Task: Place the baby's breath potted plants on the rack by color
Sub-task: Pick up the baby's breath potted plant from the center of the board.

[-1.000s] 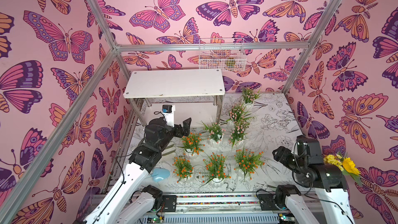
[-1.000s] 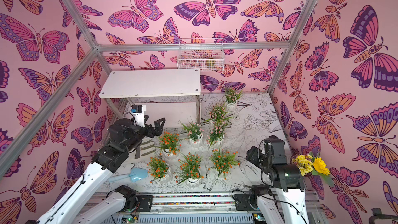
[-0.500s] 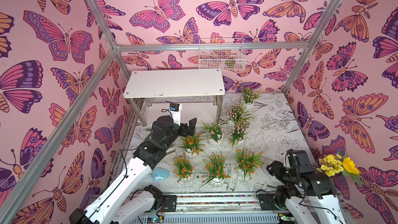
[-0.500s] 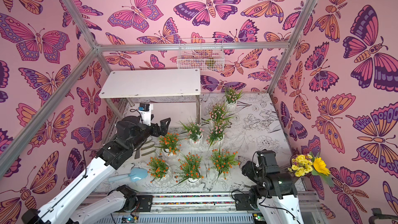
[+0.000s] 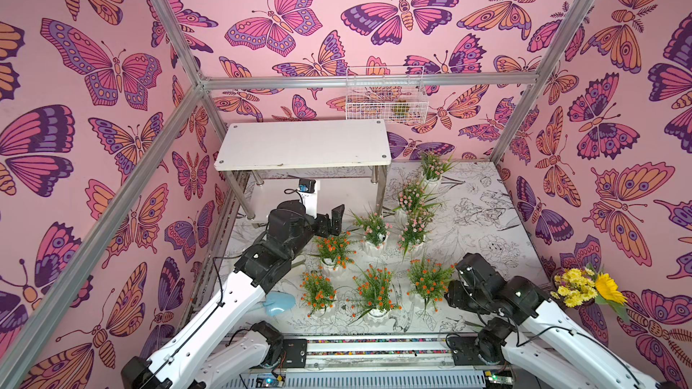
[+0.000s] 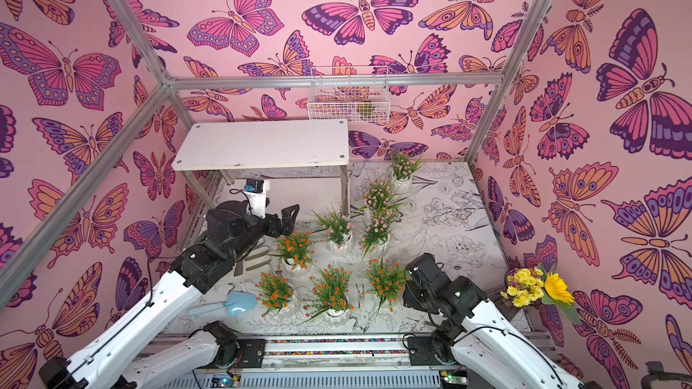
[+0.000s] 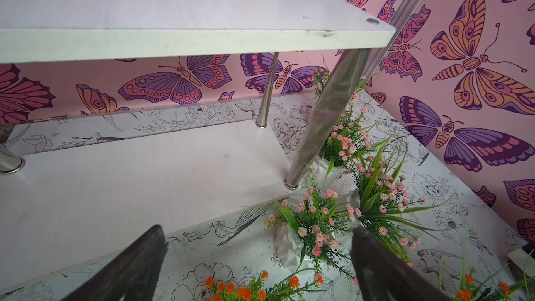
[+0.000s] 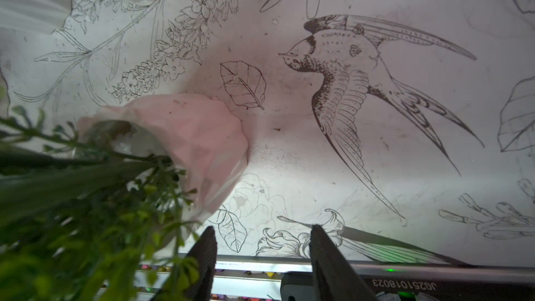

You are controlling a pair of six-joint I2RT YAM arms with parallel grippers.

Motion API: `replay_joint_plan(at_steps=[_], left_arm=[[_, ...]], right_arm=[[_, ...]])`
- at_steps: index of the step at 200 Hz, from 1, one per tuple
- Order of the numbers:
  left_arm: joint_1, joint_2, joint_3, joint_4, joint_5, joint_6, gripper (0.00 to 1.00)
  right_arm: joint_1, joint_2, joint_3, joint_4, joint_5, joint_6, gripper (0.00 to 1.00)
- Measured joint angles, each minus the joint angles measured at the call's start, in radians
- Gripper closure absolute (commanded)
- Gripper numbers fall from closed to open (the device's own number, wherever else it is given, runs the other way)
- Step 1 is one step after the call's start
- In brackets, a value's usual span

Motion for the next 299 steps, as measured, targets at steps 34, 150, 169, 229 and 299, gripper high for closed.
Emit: replay_joint_plan(at_steps=[34, 150, 169, 229, 299], left_arm=[[0.0, 0.0, 0.0, -0.008, -0.008, 0.005, 0.0], [0.0, 0.014, 0.0, -0.021, -0.023, 0.026, 0.0], [0.0, 0.014, 0.0, -0.021, -0.023, 0.026, 0.0], [0.0, 0.005, -0.006, -0.02, -0.026, 0.026, 0.0], [0.0, 0.018, -0.018, -0.02, -0.002, 0.025, 0.0]], right_arm=[[0.011, 0.018, 0.003, 0.051, 0.023, 0.014, 0.54], [0.019, 0.118, 0.015, 0.17, 0.018, 0.018, 0.74], [0.028, 0.136, 0.015, 0.185, 0.017, 0.017, 0.77], [0.05, 0.2, 0.016, 0.217, 0.023, 0.018, 0.85], [0.069, 0.242, 0.037, 0.223, 0.06, 0.019, 0.99]])
